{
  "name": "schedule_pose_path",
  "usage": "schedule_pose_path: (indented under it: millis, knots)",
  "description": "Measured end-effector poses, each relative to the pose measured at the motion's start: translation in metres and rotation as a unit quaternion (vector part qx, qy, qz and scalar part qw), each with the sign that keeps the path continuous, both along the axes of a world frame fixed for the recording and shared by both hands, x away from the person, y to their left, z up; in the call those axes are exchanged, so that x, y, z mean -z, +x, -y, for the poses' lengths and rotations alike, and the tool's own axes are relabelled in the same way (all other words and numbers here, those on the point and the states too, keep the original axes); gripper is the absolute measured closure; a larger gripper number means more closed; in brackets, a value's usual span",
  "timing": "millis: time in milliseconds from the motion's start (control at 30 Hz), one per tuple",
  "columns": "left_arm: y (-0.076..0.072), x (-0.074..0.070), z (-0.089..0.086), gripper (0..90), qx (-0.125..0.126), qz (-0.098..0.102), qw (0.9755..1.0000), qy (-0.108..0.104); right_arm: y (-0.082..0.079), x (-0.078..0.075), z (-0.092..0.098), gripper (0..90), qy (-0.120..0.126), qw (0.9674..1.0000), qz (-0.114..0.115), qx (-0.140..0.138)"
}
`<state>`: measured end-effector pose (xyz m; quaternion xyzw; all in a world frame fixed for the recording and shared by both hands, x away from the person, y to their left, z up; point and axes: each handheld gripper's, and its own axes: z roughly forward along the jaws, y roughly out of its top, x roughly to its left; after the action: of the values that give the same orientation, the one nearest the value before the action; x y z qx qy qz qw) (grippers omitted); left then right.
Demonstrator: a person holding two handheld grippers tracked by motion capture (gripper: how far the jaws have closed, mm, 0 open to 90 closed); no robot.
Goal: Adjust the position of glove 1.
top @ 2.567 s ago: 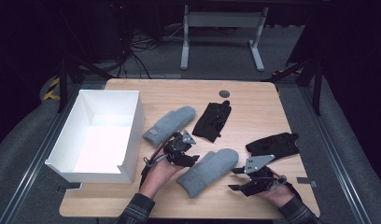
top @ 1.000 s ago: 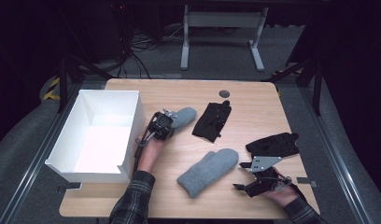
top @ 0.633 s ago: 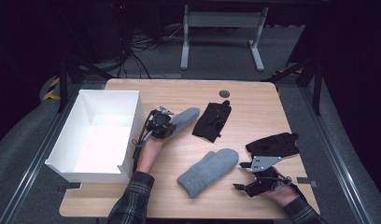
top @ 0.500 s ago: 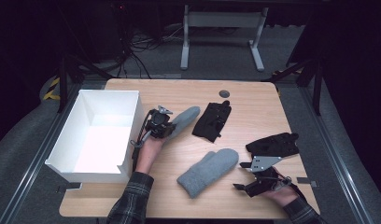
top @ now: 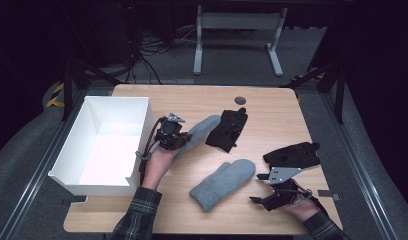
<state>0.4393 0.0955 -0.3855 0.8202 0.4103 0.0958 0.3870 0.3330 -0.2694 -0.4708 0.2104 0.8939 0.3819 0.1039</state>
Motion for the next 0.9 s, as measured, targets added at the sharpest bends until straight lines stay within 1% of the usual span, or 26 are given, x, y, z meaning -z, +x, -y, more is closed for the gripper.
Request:
schedule_pose_path:
  millis: [133, 400, 533, 667, 700, 733, 800, 833, 867, 900]
  knots:
    - [-0.006, -0.005, 0.004, 84.2, 0.011, -0.004, 0.9999, -0.005, 0.000, 0.000, 0.000, 17.2, 0.000, 1.0000, 0.000, 0.000]
    - [-0.024, -0.014, 0.017, 84.2, 0.041, -0.002, 0.9991, -0.009, 0.000, 0.000, 0.000, 17.2, 0.000, 1.0000, 0.000, 0.000]
    - [-0.034, -0.017, 0.024, 84.2, 0.056, 0.000, 0.9984, -0.005, 0.000, 0.000, 0.000, 17.2, 0.000, 1.0000, 0.000, 0.000]
    - [-0.042, -0.017, 0.028, 84.2, 0.061, 0.000, 0.9981, -0.003, 0.000, 0.000, 0.000, 17.5, 0.000, 1.0000, 0.000, 0.003]
    - [-0.044, -0.017, 0.029, 84.2, 0.062, -0.001, 0.9981, -0.003, 0.000, 0.000, 0.000, 19.2, 0.000, 1.0000, 0.001, 0.005]
    - [-0.046, -0.016, 0.030, 84.2, 0.062, -0.001, 0.9981, -0.003, -0.001, -0.001, -0.001, 24.5, -0.001, 1.0000, -0.001, 0.007]
    - [-0.049, -0.015, 0.032, 84.2, 0.062, -0.004, 0.9980, -0.002, -0.002, -0.004, -0.002, 32.3, -0.002, 1.0000, 0.000, 0.003]
    - [-0.051, -0.014, 0.034, 84.2, 0.063, -0.007, 0.9980, -0.003, -0.003, -0.006, -0.003, 38.7, 0.002, 1.0000, 0.001, 0.001]
    - [-0.052, -0.014, 0.034, 84.2, 0.065, -0.008, 0.9979, -0.001, -0.005, -0.010, -0.005, 49.1, 0.013, 0.9999, -0.001, -0.009]
    - [-0.054, -0.012, 0.036, 84.2, 0.066, -0.011, 0.9977, -0.002, -0.006, -0.012, -0.007, 54.1, 0.019, 0.9997, -0.003, -0.012]
